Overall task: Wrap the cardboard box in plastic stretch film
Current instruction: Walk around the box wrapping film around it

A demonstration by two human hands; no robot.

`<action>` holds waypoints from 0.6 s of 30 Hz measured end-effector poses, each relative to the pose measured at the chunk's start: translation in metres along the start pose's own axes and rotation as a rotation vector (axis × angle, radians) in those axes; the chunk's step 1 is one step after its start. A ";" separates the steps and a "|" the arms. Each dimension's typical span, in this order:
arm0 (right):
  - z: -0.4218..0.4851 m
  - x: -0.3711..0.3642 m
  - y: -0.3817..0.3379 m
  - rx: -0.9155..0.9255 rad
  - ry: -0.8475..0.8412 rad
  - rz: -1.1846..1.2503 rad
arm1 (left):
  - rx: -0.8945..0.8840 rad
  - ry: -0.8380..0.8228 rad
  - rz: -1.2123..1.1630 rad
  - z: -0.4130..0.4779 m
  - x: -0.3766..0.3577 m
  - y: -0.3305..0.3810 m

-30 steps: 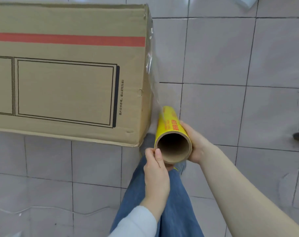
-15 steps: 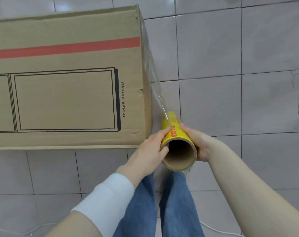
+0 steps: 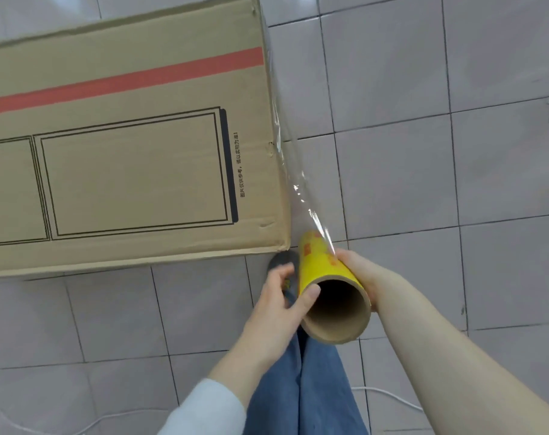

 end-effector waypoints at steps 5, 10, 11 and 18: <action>0.014 -0.006 0.002 0.058 0.057 -0.018 | -0.124 -0.131 0.308 0.014 0.000 0.015; 0.009 0.009 0.022 0.121 0.073 0.027 | -0.150 0.022 0.178 -0.004 0.006 -0.006; 0.009 0.007 0.031 0.115 0.043 0.053 | -0.147 0.064 0.105 -0.012 0.007 -0.011; 0.025 -0.006 0.069 0.085 -0.087 0.264 | -0.014 -0.034 0.093 -0.037 -0.016 -0.048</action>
Point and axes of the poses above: each hand's wrist, its own z-axis towards the middle knuckle, its own x-axis out of the back of the hand, y = z × x, the point moved 5 cm from there along z, towards the middle knuckle, and after that the axes turned 2 degrees about z, right-handed, at the moved point
